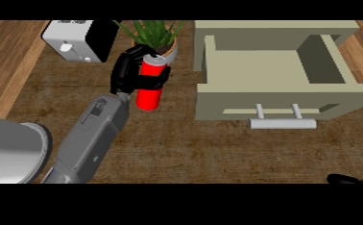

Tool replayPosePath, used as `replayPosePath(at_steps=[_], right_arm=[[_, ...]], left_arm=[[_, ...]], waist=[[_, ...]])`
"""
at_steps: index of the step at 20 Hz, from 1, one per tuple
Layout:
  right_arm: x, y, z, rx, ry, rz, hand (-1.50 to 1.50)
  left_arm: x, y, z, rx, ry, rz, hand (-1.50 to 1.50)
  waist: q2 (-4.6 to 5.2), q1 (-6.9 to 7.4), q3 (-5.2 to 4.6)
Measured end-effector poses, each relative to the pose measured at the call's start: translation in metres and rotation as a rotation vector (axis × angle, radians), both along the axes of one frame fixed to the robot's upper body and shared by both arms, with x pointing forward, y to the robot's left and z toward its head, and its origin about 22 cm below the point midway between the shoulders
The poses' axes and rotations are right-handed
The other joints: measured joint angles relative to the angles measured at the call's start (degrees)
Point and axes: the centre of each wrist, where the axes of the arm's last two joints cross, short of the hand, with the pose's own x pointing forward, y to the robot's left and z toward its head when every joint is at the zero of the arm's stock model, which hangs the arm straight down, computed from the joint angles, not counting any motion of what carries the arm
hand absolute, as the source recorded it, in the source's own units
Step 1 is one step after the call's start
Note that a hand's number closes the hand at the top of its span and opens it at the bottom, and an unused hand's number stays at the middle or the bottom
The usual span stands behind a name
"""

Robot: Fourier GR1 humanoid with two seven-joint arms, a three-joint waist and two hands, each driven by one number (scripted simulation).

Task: Pick up the can, place it into the drawer and close the drawer

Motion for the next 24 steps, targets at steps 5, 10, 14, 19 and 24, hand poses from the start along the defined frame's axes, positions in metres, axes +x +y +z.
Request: replayPosePath(at_steps=[5,10,14,19,24], right_arm=[[0.001,-0.007,0.003,-0.003,0.007,-0.004,-1.50],[0.003,-0.007,0.005,-0.008,0.006,-0.009,-1.50],[0.004,-0.006,0.006,-0.007,0.005,-0.009,-1.50],[0.004,-0.007,0.002,-0.013,0.000,-0.007,-1.50],[0.007,-0.004,0.007,-0.007,-0.003,-0.006,-1.50]], left_arm=[[0.007,-0.036,0.052,-0.007,-0.018,-0.044,1.50],[0.016,-0.067,0.108,0.005,-0.042,-0.062,1.50],[0.022,-0.091,0.142,0.032,-0.055,-0.074,1.50],[0.028,-0.117,0.179,0.064,-0.060,-0.086,1.50],[0.038,-0.136,0.205,0.092,-0.048,-0.090,1.50]], waist=[[-0.04,0.03,0.02],[0.02,-0.11,0.01],[0.12,-0.39,0.00],[0.20,-0.74,0.02],[0.35,-1.07,0.01]])
